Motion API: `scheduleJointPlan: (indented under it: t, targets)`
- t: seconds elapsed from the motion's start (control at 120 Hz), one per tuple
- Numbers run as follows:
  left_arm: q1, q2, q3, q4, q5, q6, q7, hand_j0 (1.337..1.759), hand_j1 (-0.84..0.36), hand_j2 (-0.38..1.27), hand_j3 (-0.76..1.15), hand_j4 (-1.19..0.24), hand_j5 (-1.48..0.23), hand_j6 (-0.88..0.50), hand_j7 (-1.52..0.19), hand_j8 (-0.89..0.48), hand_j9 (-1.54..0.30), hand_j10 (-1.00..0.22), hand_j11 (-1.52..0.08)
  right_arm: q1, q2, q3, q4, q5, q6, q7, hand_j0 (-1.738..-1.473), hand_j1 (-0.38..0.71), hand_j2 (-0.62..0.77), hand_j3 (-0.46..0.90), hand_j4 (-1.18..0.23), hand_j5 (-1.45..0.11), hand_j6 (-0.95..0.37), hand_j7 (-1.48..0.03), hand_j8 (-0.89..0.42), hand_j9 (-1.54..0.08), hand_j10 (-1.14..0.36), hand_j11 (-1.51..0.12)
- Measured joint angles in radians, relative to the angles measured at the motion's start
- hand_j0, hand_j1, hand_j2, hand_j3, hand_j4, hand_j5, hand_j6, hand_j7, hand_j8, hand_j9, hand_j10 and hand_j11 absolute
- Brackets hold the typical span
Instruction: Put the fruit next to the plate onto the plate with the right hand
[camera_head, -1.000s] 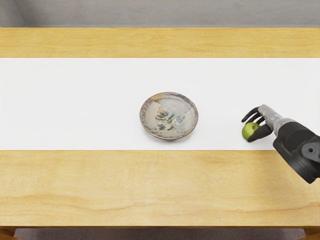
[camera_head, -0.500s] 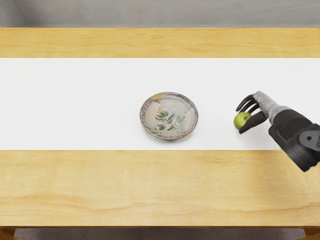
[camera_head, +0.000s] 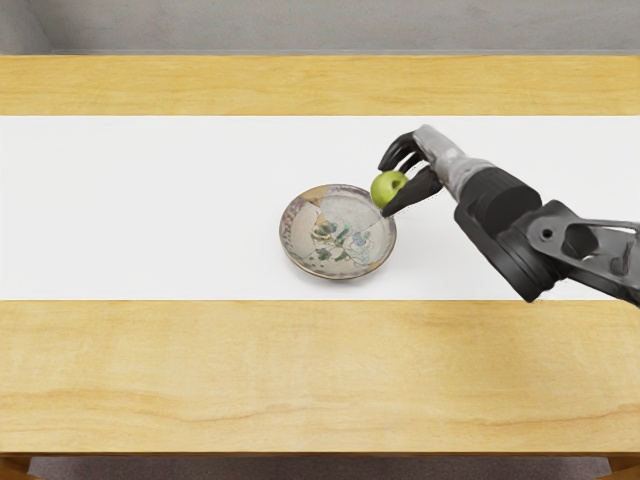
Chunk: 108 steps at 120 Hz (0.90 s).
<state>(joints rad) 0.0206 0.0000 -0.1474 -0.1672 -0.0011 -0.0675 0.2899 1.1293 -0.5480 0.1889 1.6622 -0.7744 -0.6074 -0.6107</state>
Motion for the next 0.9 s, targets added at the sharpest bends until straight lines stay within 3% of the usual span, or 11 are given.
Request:
scheduleJointPlan:
  t: [0.15, 0.267, 0.358, 0.475, 0.575, 0.767, 0.9]
  targets:
    - [-0.001, 0.000, 0.000, 0.000, 0.000, 0.000, 0.000, 1.658, 0.34, 0.00, 0.00, -0.01, -0.01, -0.01, -0.01, -0.01, -0.01, -0.01, -0.01, 0.011, 0.069, 0.000, -0.034, 0.000, 0.001, 0.000, -1.656, 0.23, 0.34, 0.00, -0.77, -1.19, -0.48, -1.07, -0.37, -1.17, -0.62, -1.15]
    - [0.000, 0.000, 0.000, 0.000, 0.000, 0.000, 0.000, 1.658, 0.34, 0.00, 0.00, -0.01, -0.01, -0.01, -0.01, -0.01, -0.01, -0.01, -0.01, 0.008, 0.132, -0.002, -0.081, -0.007, -0.002, 0.000, -1.657, 0.04, 0.18, 0.00, -0.49, -0.74, -0.33, -0.68, -0.27, -0.73, -0.41, -0.72]
    - [0.001, 0.000, 0.000, 0.000, 0.000, 0.000, 0.000, 1.658, 0.34, 0.00, 0.00, -0.01, -0.01, -0.01, -0.01, -0.01, -0.01, -0.01, -0.01, 0.007, 0.162, 0.004, -0.095, -0.008, -0.003, 0.000, -1.657, -0.09, 0.12, 0.00, -0.32, -0.48, -0.21, -0.44, -0.17, -0.47, -0.26, -0.47]
    - [0.000, 0.000, 0.000, 0.000, 0.000, 0.000, 0.000, 1.658, 0.34, 0.00, 0.00, -0.01, -0.01, -0.01, -0.01, -0.01, -0.01, -0.01, -0.01, -0.045, 0.171, 0.108, -0.100, 0.006, -0.003, 0.000, -1.658, -0.21, 0.07, 0.00, -0.18, -0.27, -0.12, -0.25, -0.10, -0.27, -0.15, -0.26]
    - [0.000, 0.000, 0.000, 0.000, 0.000, 0.000, 0.000, 1.658, 0.34, 0.00, 0.00, -0.01, -0.01, -0.01, -0.01, -0.01, -0.01, -0.01, -0.01, -0.185, 0.167, 0.335, -0.101, 0.012, 0.013, 0.000, -1.658, -0.26, 0.04, 0.00, -0.11, -0.17, -0.08, -0.15, -0.06, -0.16, -0.09, -0.16]
    - [0.000, 0.000, 0.000, 0.000, 0.000, 0.000, 0.000, 1.658, 0.34, 0.00, 0.00, -0.01, -0.01, -0.01, -0.01, -0.01, -0.01, -0.01, -0.01, -0.409, 0.159, 0.714, -0.105, 0.080, 0.506, 0.000, -1.658, -0.31, 0.02, 0.00, -0.04, -0.07, -0.03, -0.06, -0.02, -0.06, -0.04, -0.06]
    - [0.000, 0.000, 0.000, 0.000, 0.000, 0.000, 0.000, 1.658, 0.34, 0.00, 0.00, -0.01, -0.01, -0.01, -0.01, -0.01, -0.01, -0.01, -0.01, -0.567, 0.133, 0.953, -0.125, 0.225, 0.924, 0.000, -1.658, -0.33, 0.01, 0.00, -0.02, -0.03, -0.02, -0.03, -0.01, -0.03, -0.02, -0.03]
